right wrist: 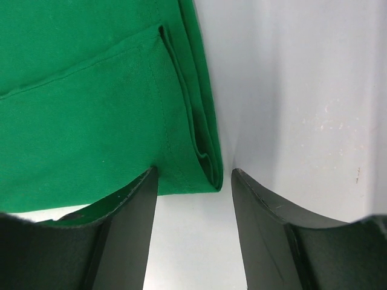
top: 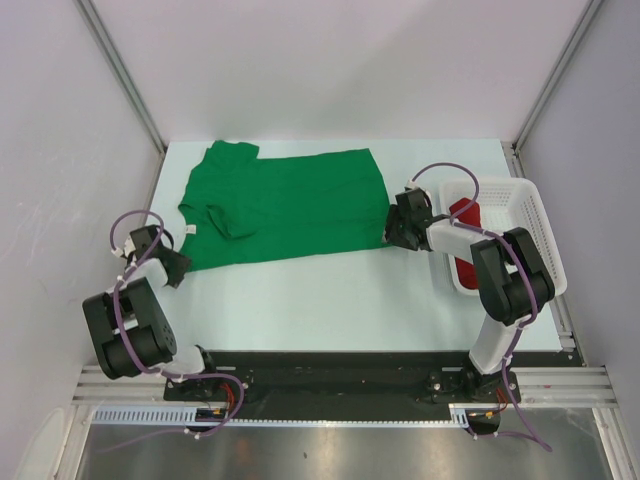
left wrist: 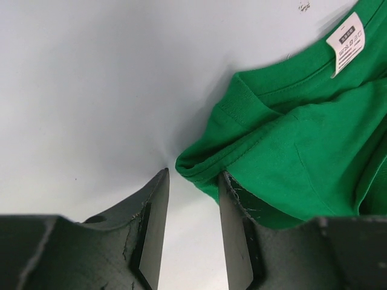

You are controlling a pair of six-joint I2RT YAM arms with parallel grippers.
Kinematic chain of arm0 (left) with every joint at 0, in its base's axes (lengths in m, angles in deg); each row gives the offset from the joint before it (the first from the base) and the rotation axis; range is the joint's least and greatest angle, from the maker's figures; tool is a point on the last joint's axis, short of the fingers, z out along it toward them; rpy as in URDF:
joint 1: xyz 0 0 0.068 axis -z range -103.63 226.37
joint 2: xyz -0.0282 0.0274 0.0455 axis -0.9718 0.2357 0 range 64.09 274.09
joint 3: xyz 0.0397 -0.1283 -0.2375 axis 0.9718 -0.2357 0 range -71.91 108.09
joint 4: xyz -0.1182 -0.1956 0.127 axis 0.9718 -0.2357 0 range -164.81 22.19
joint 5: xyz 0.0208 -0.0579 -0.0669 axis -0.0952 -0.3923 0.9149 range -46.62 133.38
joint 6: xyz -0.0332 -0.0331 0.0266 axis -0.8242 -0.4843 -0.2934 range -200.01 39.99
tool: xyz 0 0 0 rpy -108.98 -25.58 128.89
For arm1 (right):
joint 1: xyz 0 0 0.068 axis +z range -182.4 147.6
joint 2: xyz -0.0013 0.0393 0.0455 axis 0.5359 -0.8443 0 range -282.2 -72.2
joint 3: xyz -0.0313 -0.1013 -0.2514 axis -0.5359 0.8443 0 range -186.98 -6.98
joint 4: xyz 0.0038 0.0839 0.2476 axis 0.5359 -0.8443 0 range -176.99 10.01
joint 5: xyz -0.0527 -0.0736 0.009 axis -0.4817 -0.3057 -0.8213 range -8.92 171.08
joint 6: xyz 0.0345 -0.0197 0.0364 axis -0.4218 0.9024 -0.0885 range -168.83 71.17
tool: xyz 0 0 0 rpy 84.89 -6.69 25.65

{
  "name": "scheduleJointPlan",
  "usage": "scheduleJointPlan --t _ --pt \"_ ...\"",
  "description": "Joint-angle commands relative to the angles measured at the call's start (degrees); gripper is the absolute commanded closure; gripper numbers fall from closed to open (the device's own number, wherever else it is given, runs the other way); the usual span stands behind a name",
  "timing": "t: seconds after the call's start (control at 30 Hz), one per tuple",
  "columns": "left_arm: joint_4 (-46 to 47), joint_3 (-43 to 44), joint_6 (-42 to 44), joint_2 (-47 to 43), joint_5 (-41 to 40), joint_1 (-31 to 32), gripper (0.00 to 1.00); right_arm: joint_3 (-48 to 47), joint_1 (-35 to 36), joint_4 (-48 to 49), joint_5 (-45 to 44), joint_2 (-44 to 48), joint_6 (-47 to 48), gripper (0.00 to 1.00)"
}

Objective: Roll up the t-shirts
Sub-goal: Fold the T-shirt at the center of the board.

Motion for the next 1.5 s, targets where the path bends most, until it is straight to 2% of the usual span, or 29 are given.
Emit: scheduleJointPlan --t 0.0,0.37,0.57,0.6,0.8,0.9,1.0,1.27,1.47 --pt "2.92 2.64 0.41 0.57 -0.71 -0.55 0.58 -0.34 0.06 1.49 0.82 -0.31 -0.59 0.44" --pt "3.8 3.44 1.2 1.8 -1.5 -0.55 0.62 -0.43 0.32 2.37 1.53 -0.92 -1.2 0.44" --pt "4.15 3.79 1.29 2.6 -2.2 -0.55 0.69 -0.43 0.5 2.28 0.47 -1.54 -0.94 0.66" --pt "4.07 3.7 1.29 2.68 -2.46 -0.55 0.72 -0.43 0.59 2.37 0.38 -1.45 -0.76 0.73" --pt "1.53 3.7 0.94 -0.03 -7.47 -0.55 0.98 -0.43 0.67 1.4 0.38 -0.66 -0.24 0.91" --pt "1.08 3.0 1.02 -3.02 -9.49 -0.56 1.0 -0.43 0.67 0.08 -0.32 0.3 0.03 1.0" --pt "-0.5 2.73 1.29 -5.83 -10.72 -0.47 1.0 -0.43 0.67 -1.58 -0.76 1.18 0.03 1.0" --pt "-13.48 1.07 -1.87 -12.34 -18.28 -0.55 1.0 0.27 3.13 -8.97 -4.19 4.08 -0.59 1.0" --pt "-21.41 -0.6 -4.34 -17.26 -24.08 -0.56 1.0 6.5 5.76 -11.34 -4.45 10.93 -2.96 1.0"
